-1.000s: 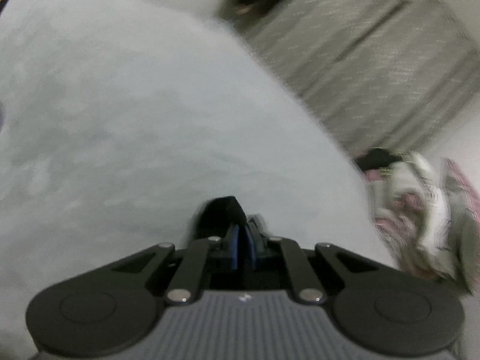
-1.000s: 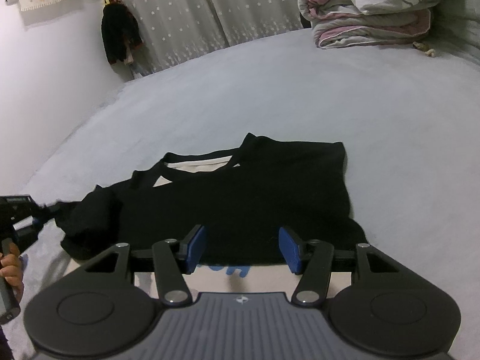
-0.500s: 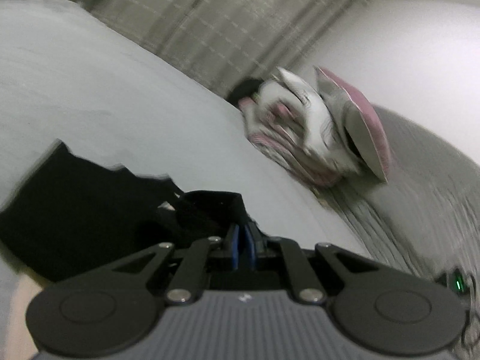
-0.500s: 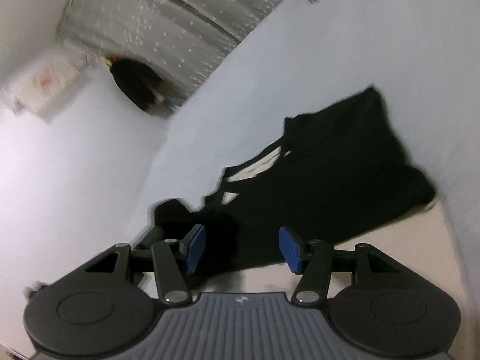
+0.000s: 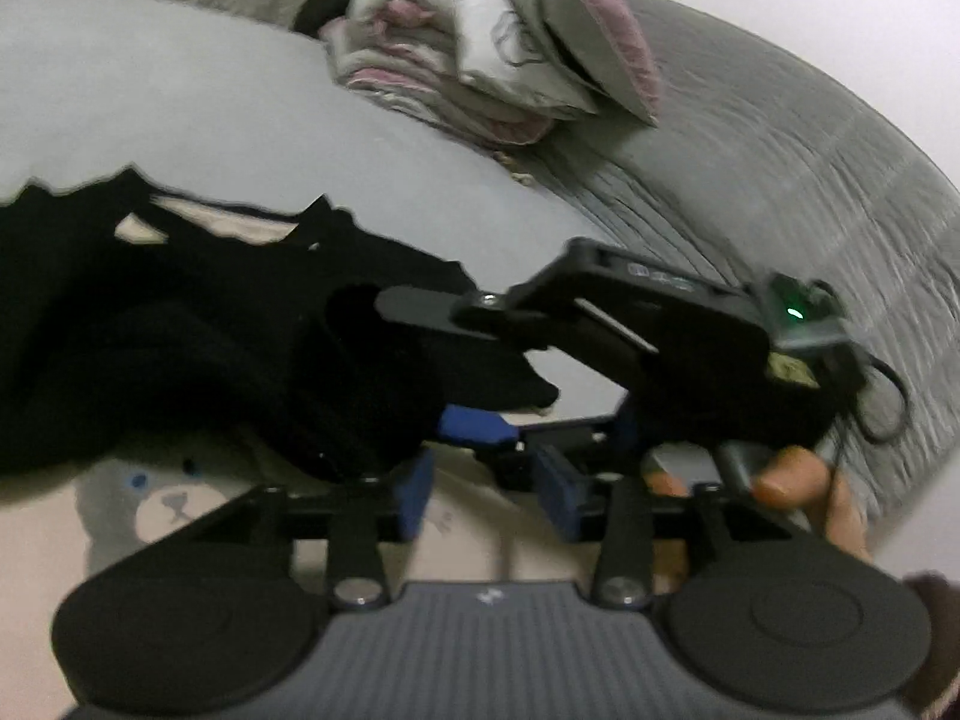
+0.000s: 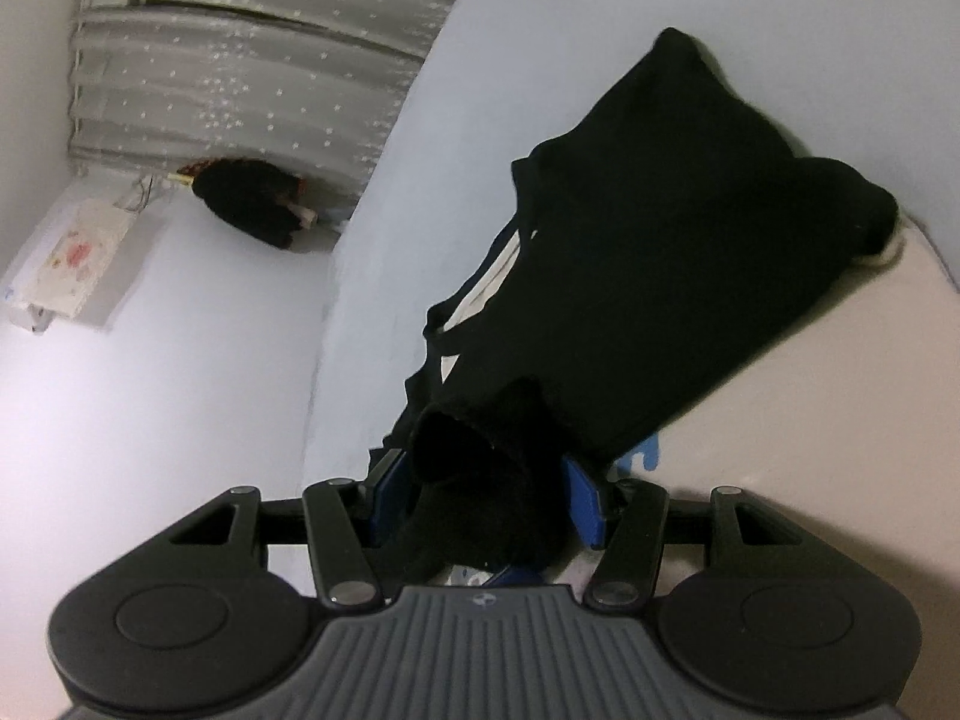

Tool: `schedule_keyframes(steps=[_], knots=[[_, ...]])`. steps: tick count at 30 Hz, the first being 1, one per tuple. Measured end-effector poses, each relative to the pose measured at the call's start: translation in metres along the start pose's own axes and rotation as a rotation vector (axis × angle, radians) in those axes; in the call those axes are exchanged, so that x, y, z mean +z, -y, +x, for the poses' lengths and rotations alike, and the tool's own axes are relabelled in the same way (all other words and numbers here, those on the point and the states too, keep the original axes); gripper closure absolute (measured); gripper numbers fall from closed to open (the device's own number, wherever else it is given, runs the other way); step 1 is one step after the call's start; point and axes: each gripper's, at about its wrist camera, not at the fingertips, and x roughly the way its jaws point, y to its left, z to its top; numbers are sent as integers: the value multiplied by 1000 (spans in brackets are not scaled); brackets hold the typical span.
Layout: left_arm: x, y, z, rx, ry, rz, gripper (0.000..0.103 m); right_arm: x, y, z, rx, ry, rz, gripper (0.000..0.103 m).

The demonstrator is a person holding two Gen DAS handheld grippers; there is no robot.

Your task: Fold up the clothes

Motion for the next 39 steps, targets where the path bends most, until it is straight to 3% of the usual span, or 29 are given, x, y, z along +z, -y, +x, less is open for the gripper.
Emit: schedule_keyframes(steps=[2,10,14,18,22,25,27,29,30,31,35,39], knots=[[5,-4,-12,22,23,-4,50,1,1,0,0,12,7,48],[23,-37,-53,160,143,-102,48,3,5,-12,8,50,48,47],[25,-45,-49,148,163,-150,52,4,10,-14,34,48,97,47],[20,-38,-15,90,116,-160,54,2,13,-16,33,45,123,47],[6,-22,23,69,-10,-92,54,3,17,-20,20,44,150,47],[2,-8,26,79,-37,15,54,1,15,-19,-12,42,116,48],[4,-9,20,71,-40,16,52,-4,8,-15,-53,42,48,49],[8,-13,7,78,-22,3,51,-8,-1,-11,-104,42,-35,59],[9,-14,1,85,-10,-3,51,-11,-8,-7,-142,36,-93,81],[13,-17,-8,96,8,-10,50,-14,-14,-3,-181,29,-152,94],[30,-40,-50,183,127,-76,48,-16,-42,5,-241,36,-334,95],[41,-81,-96,310,283,-216,49,-6,-69,0,-226,77,-409,95]])
